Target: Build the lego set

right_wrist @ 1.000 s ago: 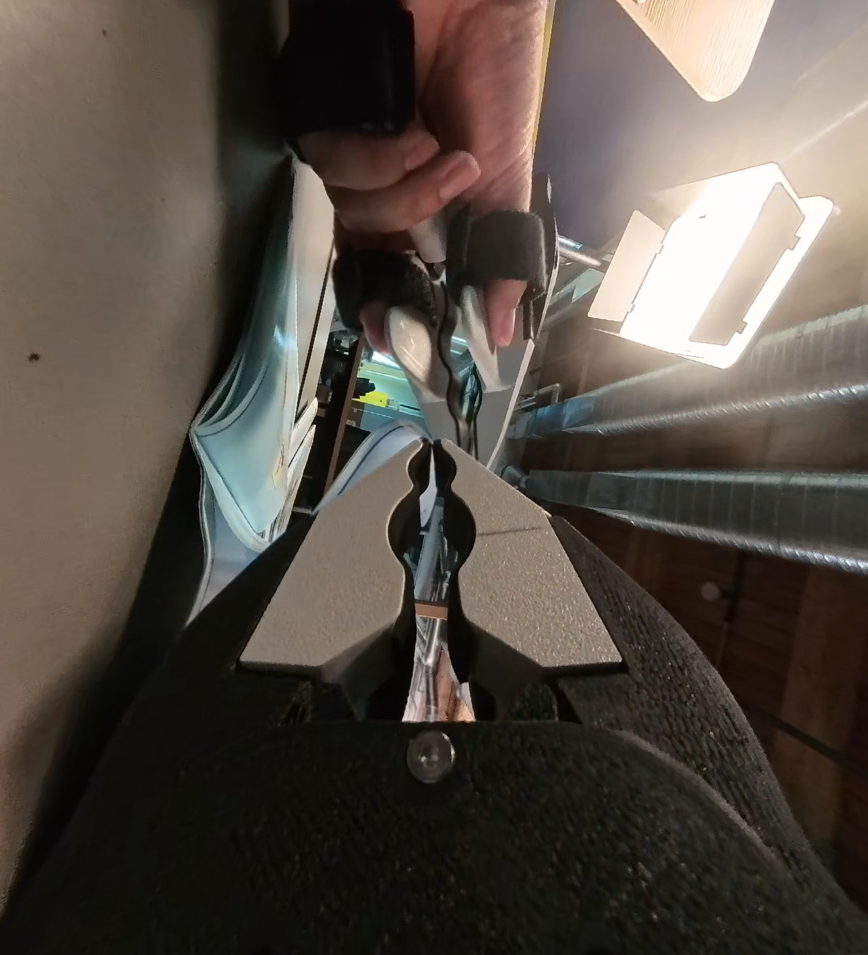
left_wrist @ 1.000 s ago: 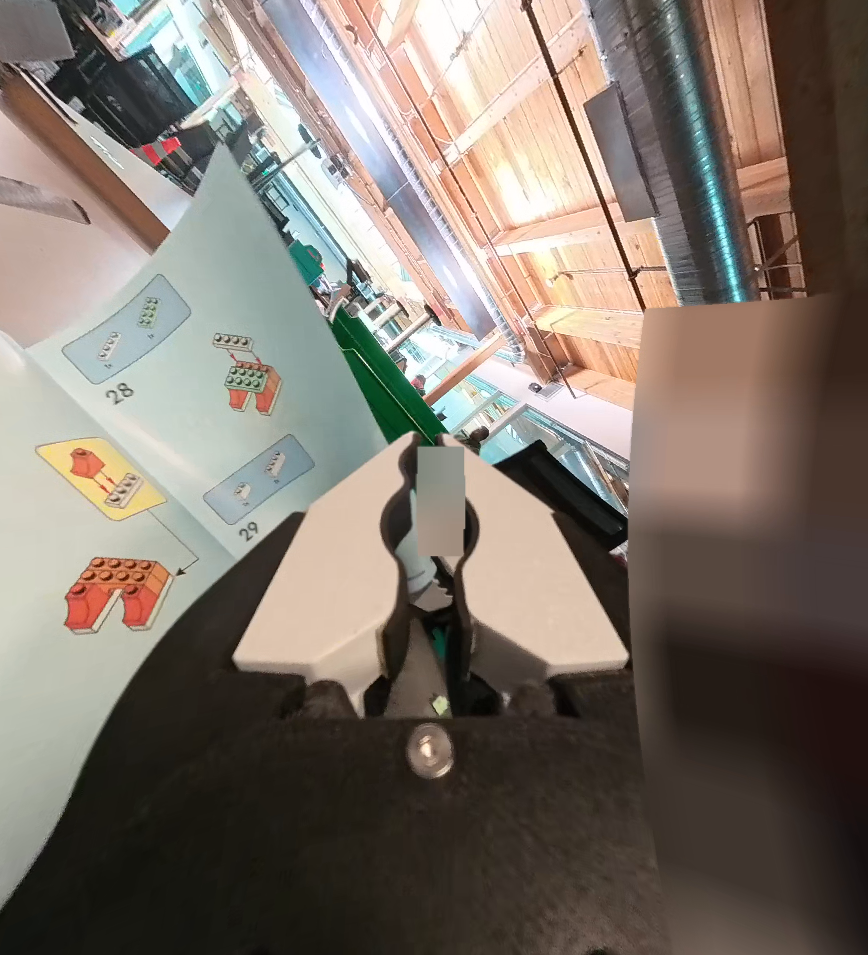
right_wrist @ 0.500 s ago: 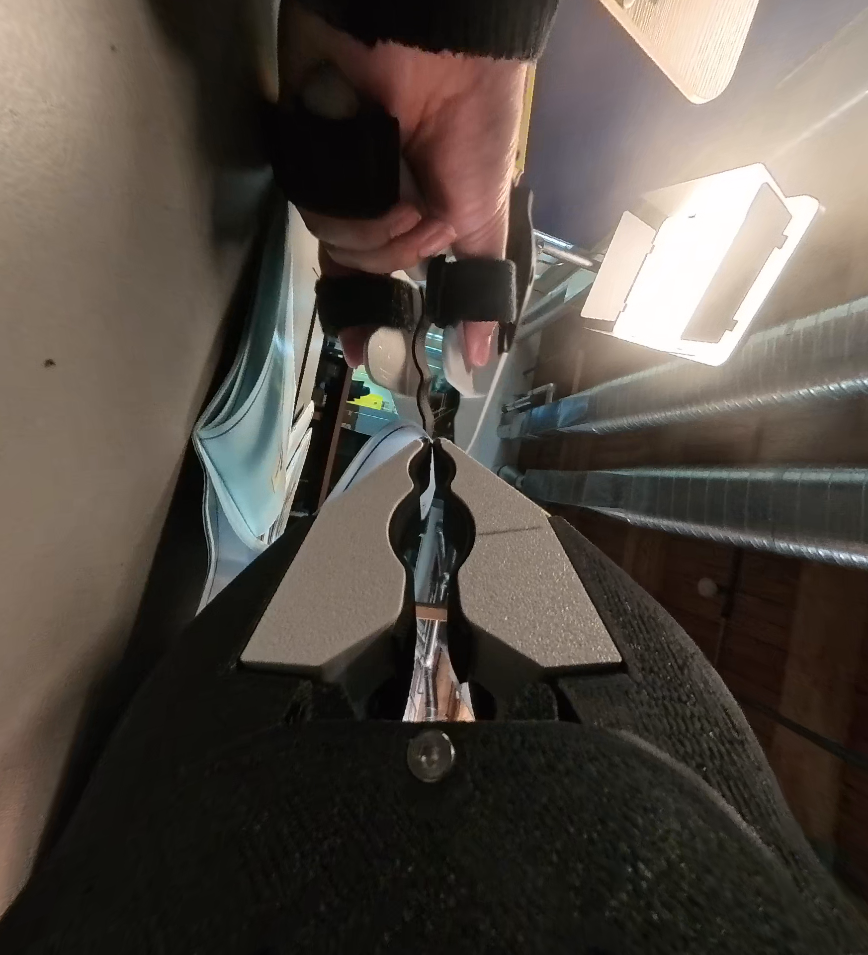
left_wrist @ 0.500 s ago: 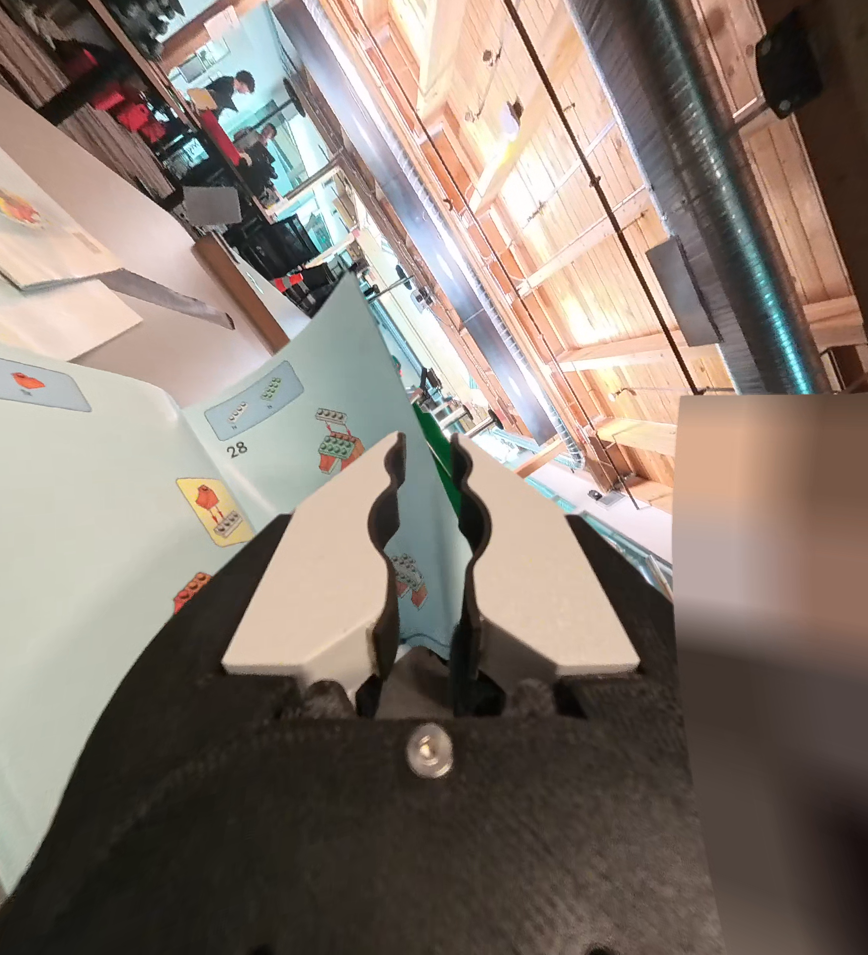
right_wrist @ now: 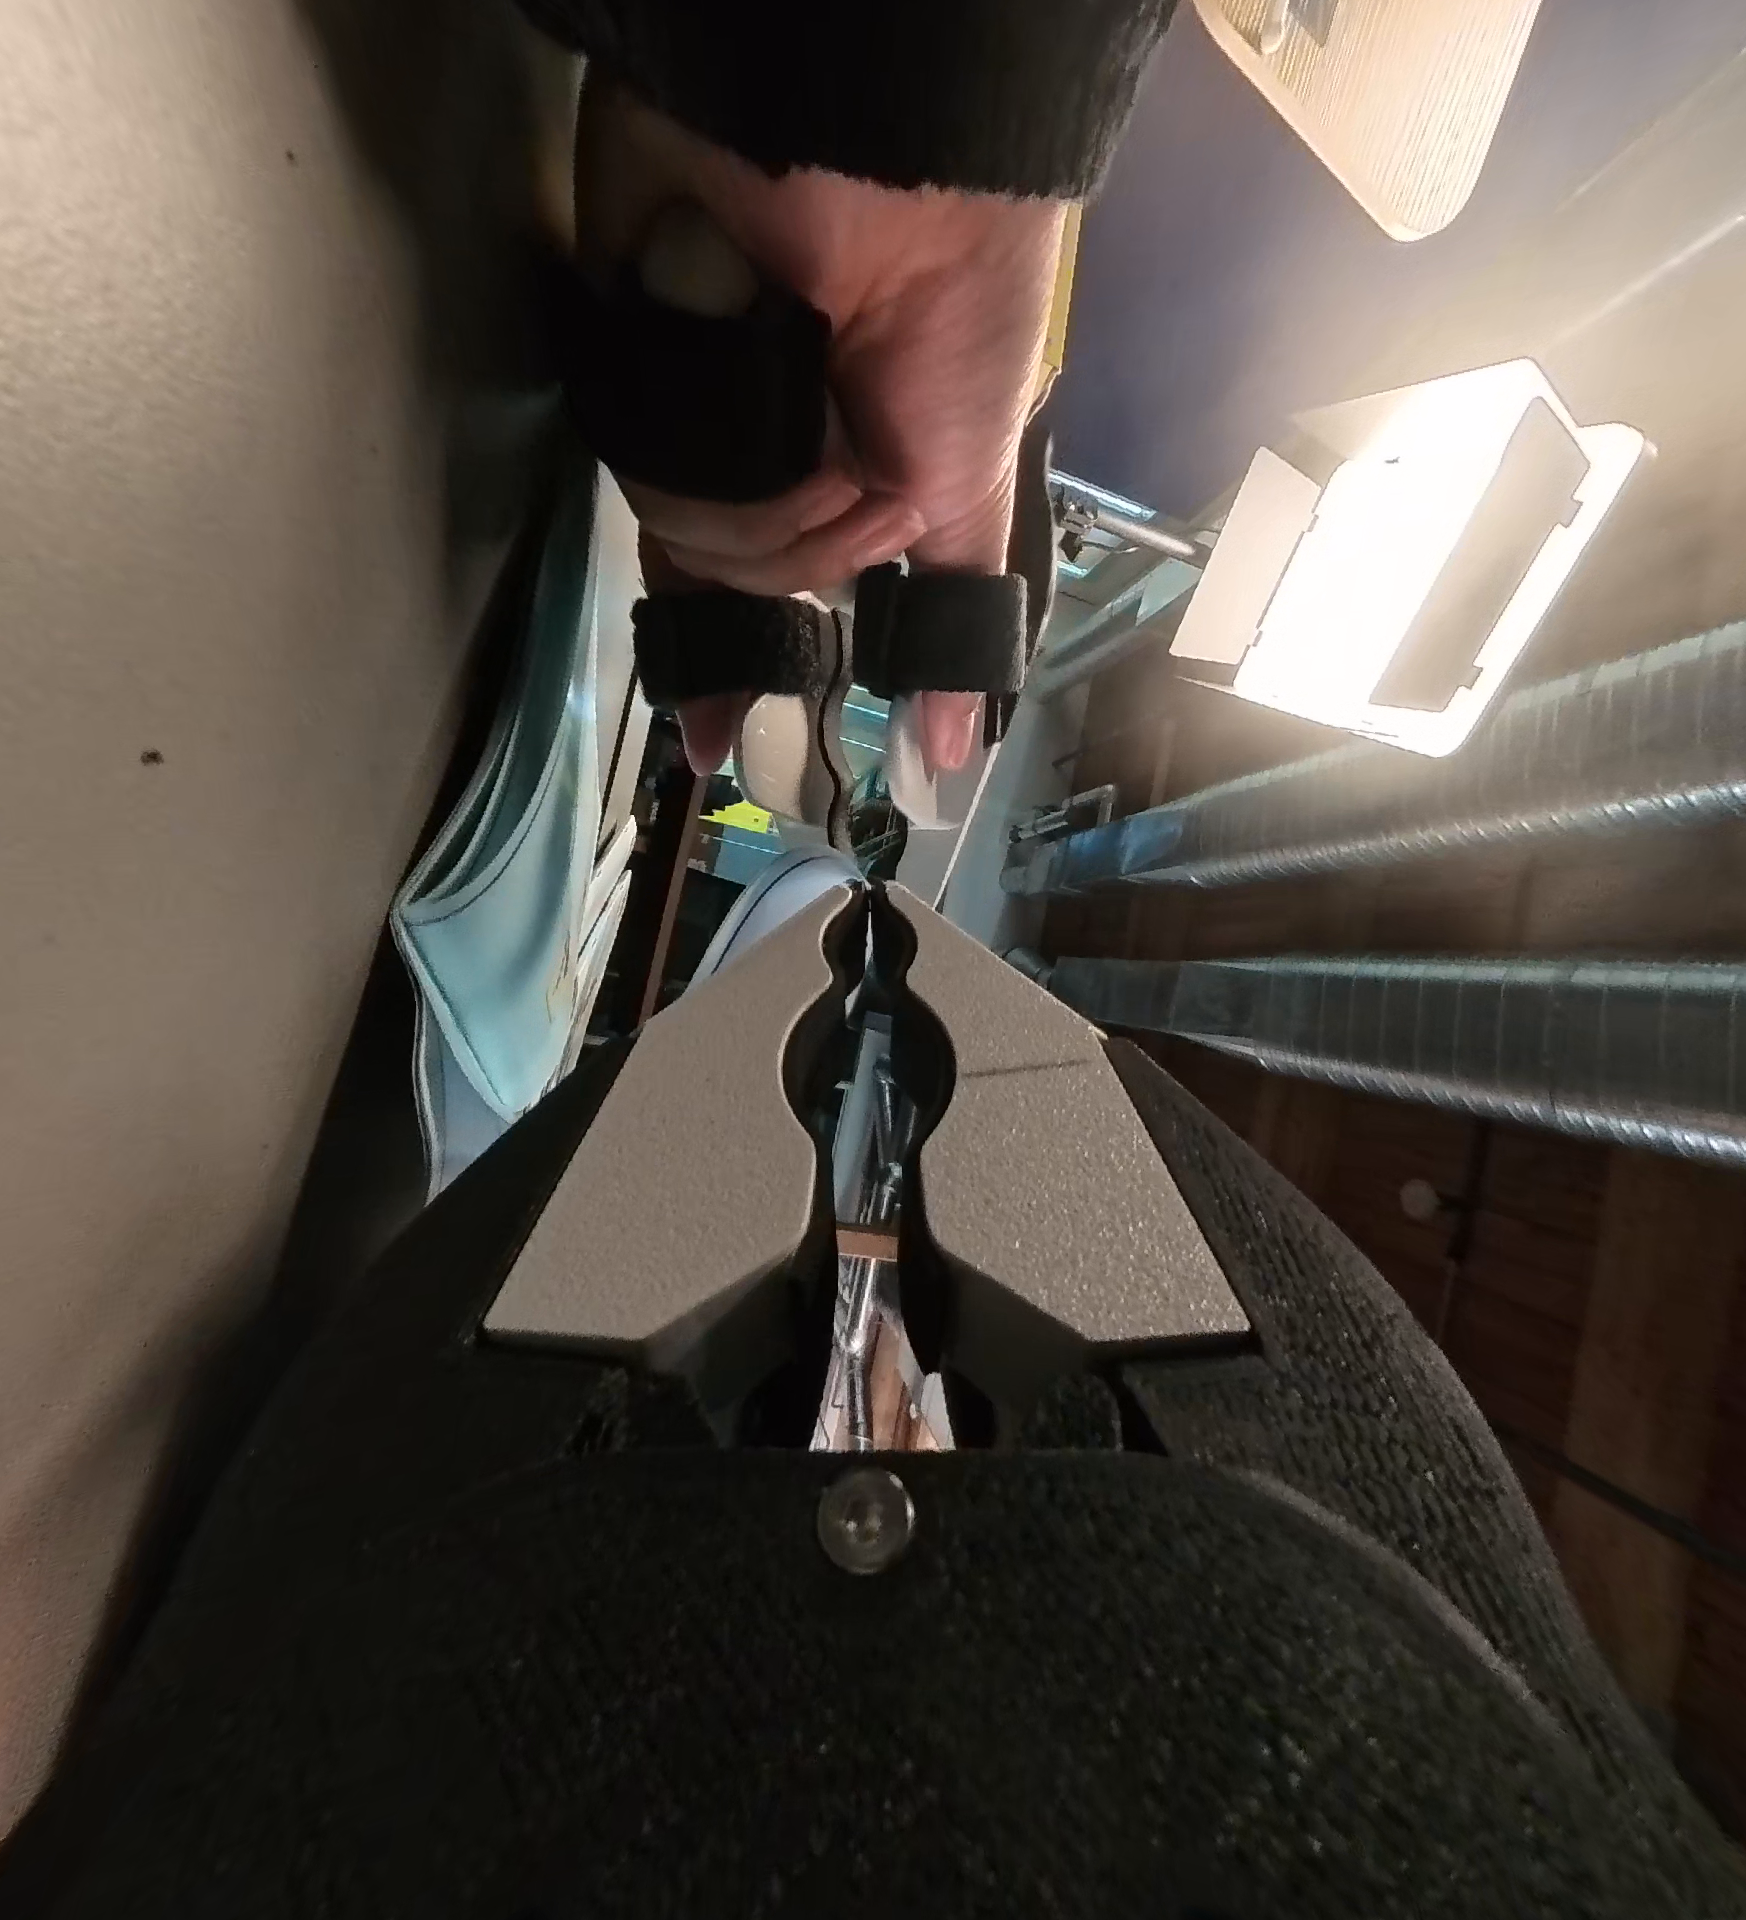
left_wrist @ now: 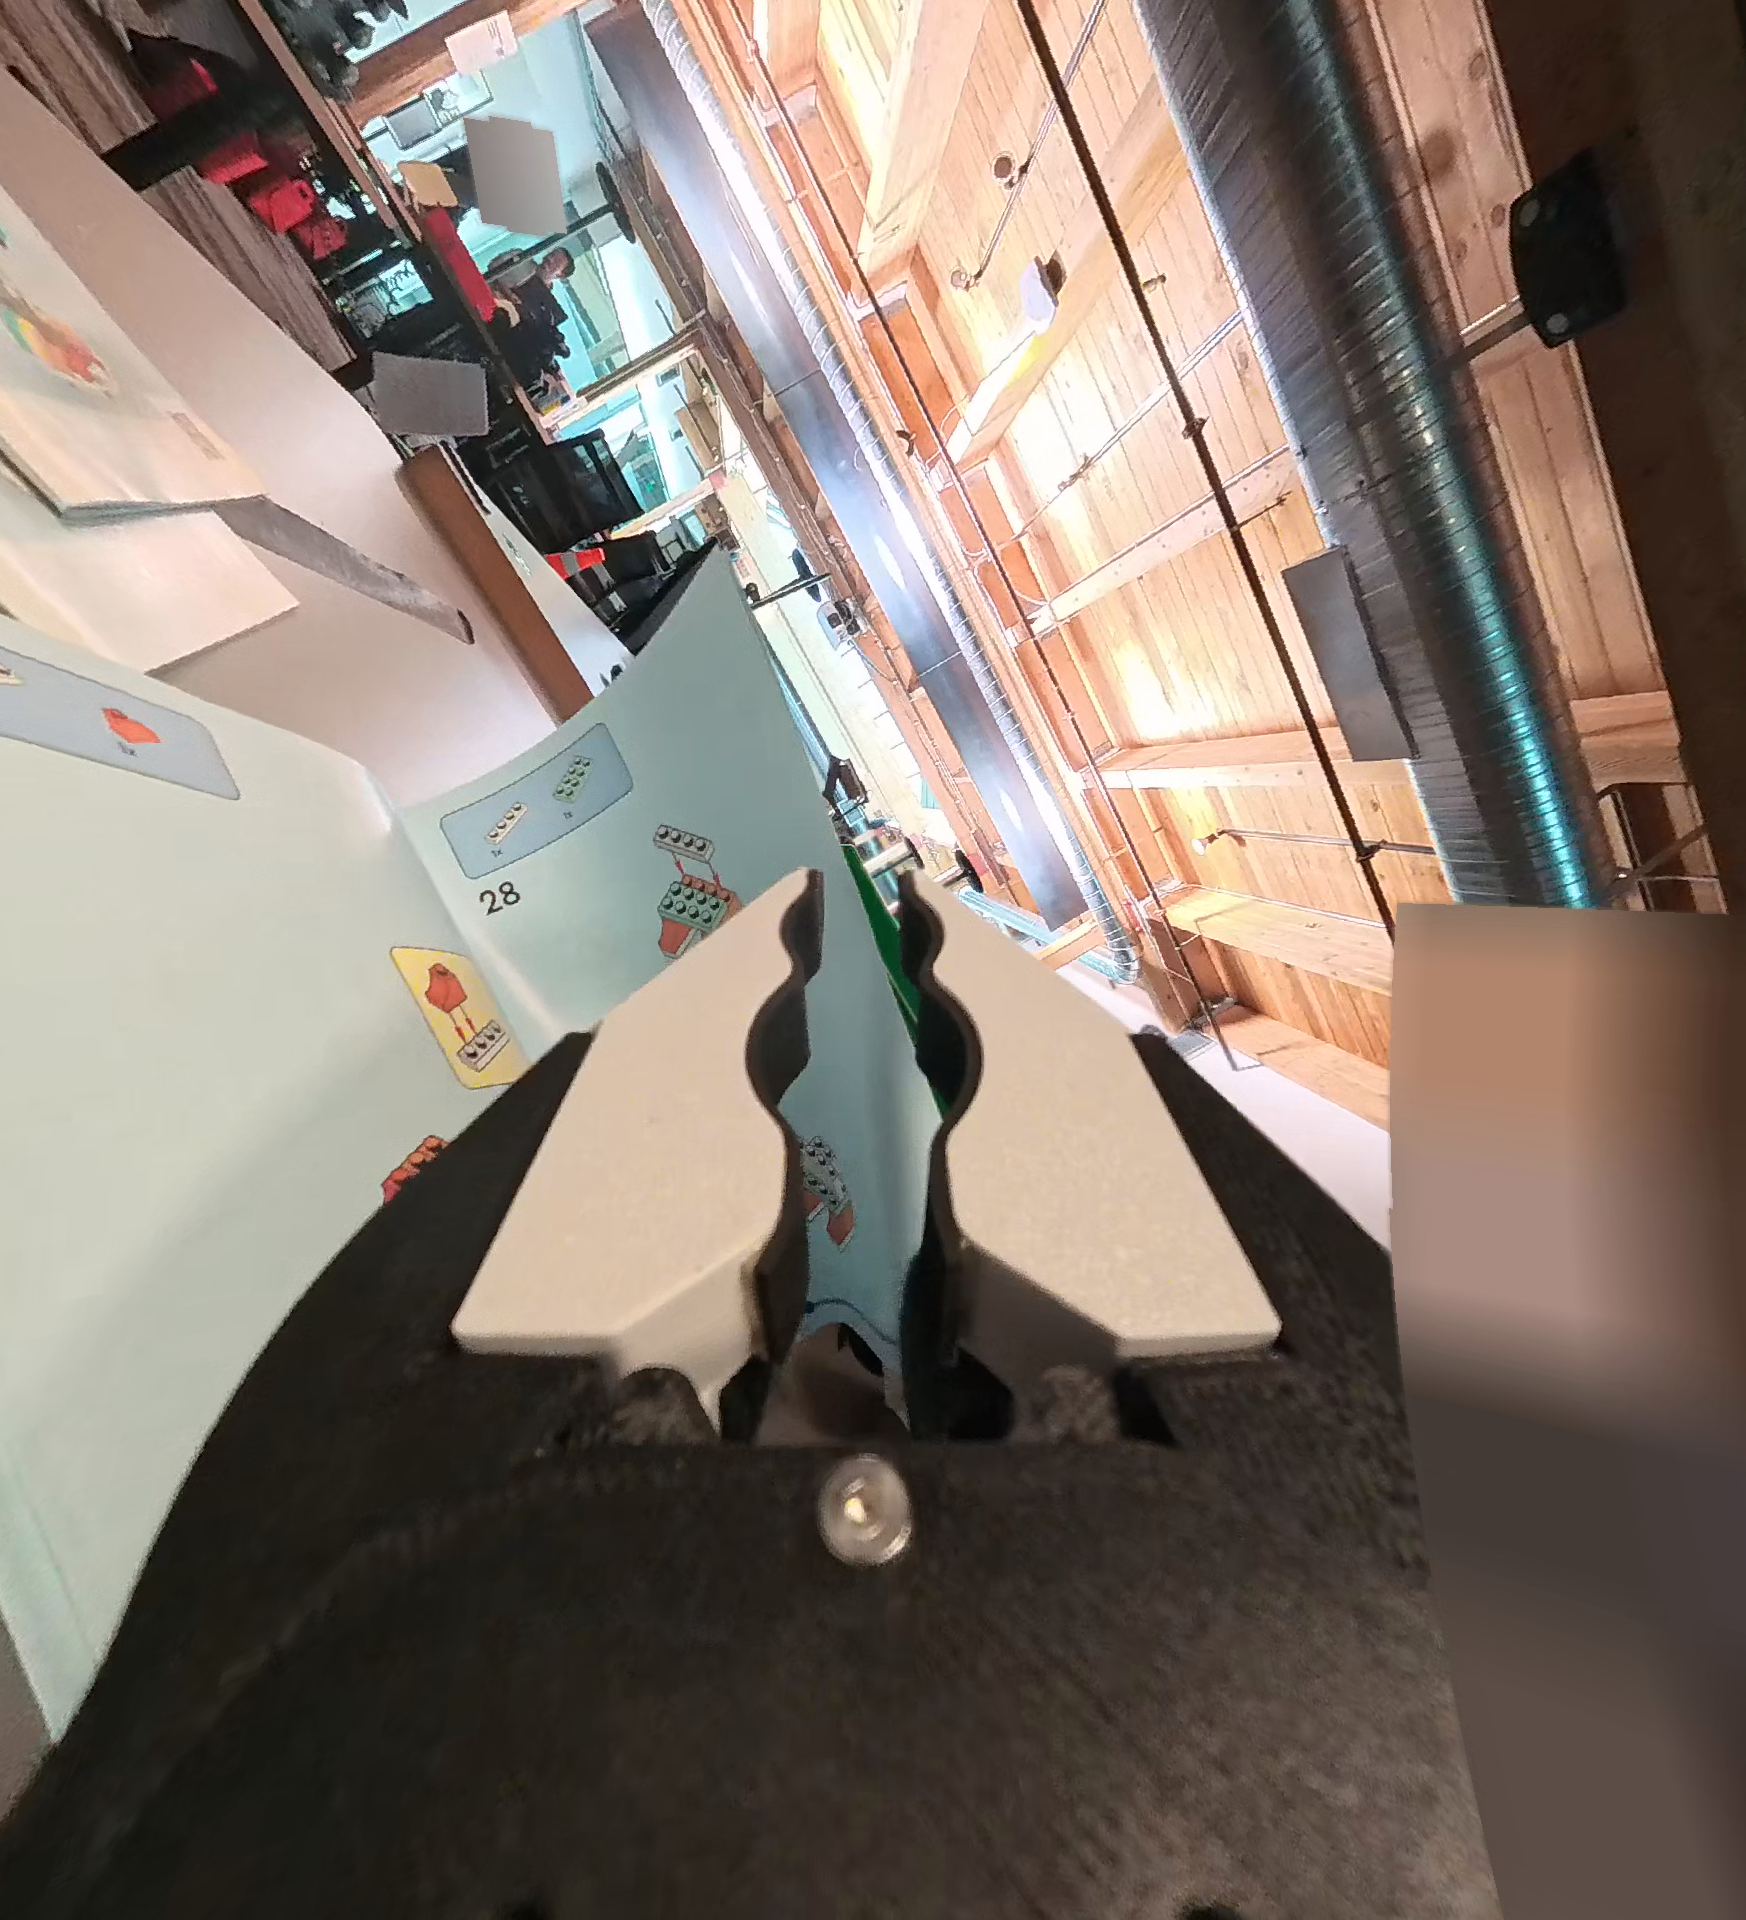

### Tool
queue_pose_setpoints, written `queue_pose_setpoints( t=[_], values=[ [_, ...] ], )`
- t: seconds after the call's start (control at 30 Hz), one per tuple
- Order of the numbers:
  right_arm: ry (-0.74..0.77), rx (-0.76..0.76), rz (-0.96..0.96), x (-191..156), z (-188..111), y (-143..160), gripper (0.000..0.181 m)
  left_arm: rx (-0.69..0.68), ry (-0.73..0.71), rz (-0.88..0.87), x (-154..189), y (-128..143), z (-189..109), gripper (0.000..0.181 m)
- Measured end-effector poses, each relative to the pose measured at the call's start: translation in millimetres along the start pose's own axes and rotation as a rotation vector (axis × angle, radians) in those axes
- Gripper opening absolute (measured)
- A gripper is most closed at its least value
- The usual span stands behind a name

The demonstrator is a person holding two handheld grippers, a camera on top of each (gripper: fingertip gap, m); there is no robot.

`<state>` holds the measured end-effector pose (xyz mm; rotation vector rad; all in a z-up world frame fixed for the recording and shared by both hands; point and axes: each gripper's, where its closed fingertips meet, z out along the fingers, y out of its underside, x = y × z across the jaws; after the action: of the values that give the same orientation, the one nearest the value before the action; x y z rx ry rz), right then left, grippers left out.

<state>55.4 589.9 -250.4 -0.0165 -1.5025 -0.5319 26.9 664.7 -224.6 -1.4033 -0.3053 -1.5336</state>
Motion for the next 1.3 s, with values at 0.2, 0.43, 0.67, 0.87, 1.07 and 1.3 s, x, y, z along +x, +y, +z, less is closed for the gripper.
queue_pose_setpoints(
  t=[0.2,0.43,0.67,0.87,1.07,1.3],
  values=[
    [0.001,0.001,-0.001,0,0,0,0.0,-0.015,-0.023,0.011,-2,3,1,0.004],
    [0.0,0.005,-0.002,0,0,-2,0.0,-0.029,0.0,0.008,1,4,1,0.0],
    [0.012,-0.041,0.05,5,-7,9,0.014,-0.035,0.041,0.026,10,6,3,0.0],
    [0.011,-0.164,0.187,12,-35,40,0.028,-0.033,0.06,0.024,14,7,5,0.0],
    [0.018,-0.317,0.378,17,-78,90,0.035,-0.054,0.014,0.049,10,6,0,0.0],
    [0.178,-0.404,0.87,54,-96,128,0.027,-0.174,-0.273,0.176,-14,-2,-35,0.0]
  ],
)
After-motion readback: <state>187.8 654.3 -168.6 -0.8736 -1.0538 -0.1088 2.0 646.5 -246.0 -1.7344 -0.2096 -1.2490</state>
